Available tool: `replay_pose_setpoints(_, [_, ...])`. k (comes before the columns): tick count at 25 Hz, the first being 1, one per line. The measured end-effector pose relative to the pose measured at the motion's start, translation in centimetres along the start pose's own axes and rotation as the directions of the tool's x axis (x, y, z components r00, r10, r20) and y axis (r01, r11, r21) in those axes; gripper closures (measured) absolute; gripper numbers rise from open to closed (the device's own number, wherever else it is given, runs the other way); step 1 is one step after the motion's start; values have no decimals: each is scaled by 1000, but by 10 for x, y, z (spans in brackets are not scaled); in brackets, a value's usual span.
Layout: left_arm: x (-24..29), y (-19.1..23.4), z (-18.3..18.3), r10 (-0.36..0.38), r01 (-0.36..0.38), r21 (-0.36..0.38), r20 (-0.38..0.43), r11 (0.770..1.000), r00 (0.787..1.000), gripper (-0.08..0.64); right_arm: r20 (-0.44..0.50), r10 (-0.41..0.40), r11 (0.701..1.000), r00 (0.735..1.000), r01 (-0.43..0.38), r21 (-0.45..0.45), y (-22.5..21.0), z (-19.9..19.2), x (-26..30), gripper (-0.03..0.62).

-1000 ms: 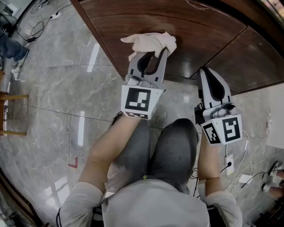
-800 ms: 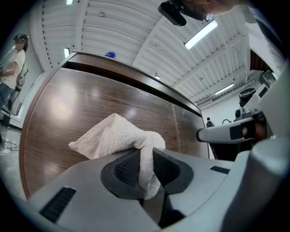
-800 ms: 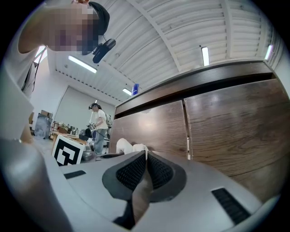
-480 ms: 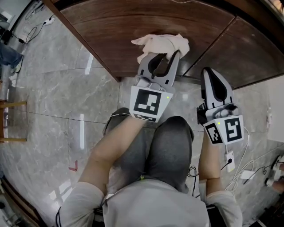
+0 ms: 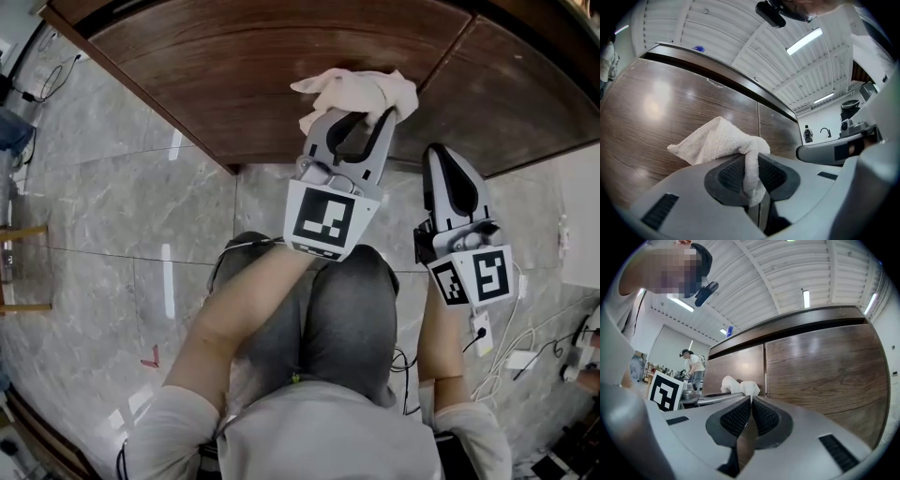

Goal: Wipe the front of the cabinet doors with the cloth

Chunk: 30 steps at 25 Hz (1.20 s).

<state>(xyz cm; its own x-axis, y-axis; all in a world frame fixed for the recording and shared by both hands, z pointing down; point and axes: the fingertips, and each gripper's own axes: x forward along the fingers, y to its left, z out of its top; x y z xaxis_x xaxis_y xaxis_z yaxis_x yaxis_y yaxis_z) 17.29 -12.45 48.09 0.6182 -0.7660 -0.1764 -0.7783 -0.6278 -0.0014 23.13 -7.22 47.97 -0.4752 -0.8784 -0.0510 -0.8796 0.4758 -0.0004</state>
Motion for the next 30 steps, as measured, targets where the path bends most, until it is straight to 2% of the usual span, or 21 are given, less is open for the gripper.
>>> replay_pose_setpoints(9, [16, -22, -7, -92, 91, -41, -31, 995, 995, 474, 6, -22, 1000, 1000, 22, 3, -9, -2, -2, 555])
replay_pose_setpoints(12, [6, -21, 8, -123, 122, -42, -8, 992, 992, 474, 1, -10, 1000, 1000, 10, 4, -7, -4, -1, 555])
replay_pose_setpoints(14, [-11, -9, 27, -114, 115, -48, 31, 992, 993, 474, -7, -1, 1000, 1000, 1, 1, -5, -6, 2, 555])
replay_pose_setpoints(17, [-54, 34, 40, -29, 30, -111, 15, 993, 999, 474, -13, 8, 1000, 1000, -8, -2, 1, -9, 10, 555])
replay_pose_setpoints(20, [-112, 95, 39, 102, -103, -31, -40, 994, 994, 474, -20, 41, 999, 999, -41, 6, 19, -16, 26, 555])
replay_pose_setpoints(24, [-178, 161, 36, 254, -248, 76, -69, 966, 965, 474, -28, 101, 995, 995, -101, 8, 50, -25, 50, 555])
replay_pose_setpoints(27, [-207, 195, 21, 308, -298, 101, -94, 949, 947, 474, -38, 138, 990, 990, -138, -9, 75, -35, 67, 555])
replay_pose_setpoints(30, [-218, 212, 4, 316, -304, 122, -96, 945, 944, 474, -33, 165, 985, 986, -167, -34, 94, -44, 85, 555])
